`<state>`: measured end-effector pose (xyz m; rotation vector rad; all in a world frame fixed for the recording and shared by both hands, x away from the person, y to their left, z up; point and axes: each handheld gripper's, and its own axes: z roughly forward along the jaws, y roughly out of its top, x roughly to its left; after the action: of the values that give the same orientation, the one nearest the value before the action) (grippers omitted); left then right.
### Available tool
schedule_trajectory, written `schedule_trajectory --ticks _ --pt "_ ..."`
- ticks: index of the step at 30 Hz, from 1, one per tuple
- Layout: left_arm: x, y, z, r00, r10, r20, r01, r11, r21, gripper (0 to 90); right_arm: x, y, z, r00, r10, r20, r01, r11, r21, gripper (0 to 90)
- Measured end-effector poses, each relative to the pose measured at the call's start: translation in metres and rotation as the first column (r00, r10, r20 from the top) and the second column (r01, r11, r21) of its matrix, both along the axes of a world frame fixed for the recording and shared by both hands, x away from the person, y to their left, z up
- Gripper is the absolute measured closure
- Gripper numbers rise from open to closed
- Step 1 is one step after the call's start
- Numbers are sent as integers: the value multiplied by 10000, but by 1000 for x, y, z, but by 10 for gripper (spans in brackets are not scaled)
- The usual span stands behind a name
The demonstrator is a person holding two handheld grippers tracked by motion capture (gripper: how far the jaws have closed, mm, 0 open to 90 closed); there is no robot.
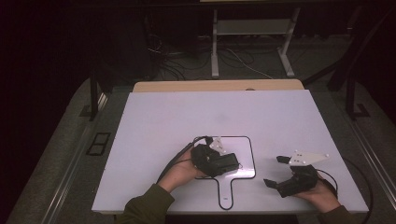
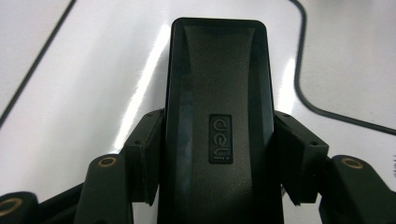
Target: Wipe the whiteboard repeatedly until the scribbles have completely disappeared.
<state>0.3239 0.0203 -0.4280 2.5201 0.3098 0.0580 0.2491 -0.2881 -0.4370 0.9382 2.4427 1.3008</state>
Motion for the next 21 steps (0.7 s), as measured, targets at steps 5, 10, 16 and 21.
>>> schedule_trajectory --ticks 5,10,16,21 --pt "-2 -2 0 9999 -106 26 106 9999 -19 391 0 0 0 10000 -11 1 11 10000 6 0" --pt "2 2 0 9999 108 50 -108 9999 38 392 0 -1 0 10000 -41 -16 41 10000 7 0" --pt "11 14 1 9981 596 140 -598 9981 119 391 0 0 0 10000 -27 -10 27 10000 1 0" --pt "20 26 1 9943 1056 178 -1058 9943 107 391 0 -1 0 10000 -36 -10 36 10000 -1 0"
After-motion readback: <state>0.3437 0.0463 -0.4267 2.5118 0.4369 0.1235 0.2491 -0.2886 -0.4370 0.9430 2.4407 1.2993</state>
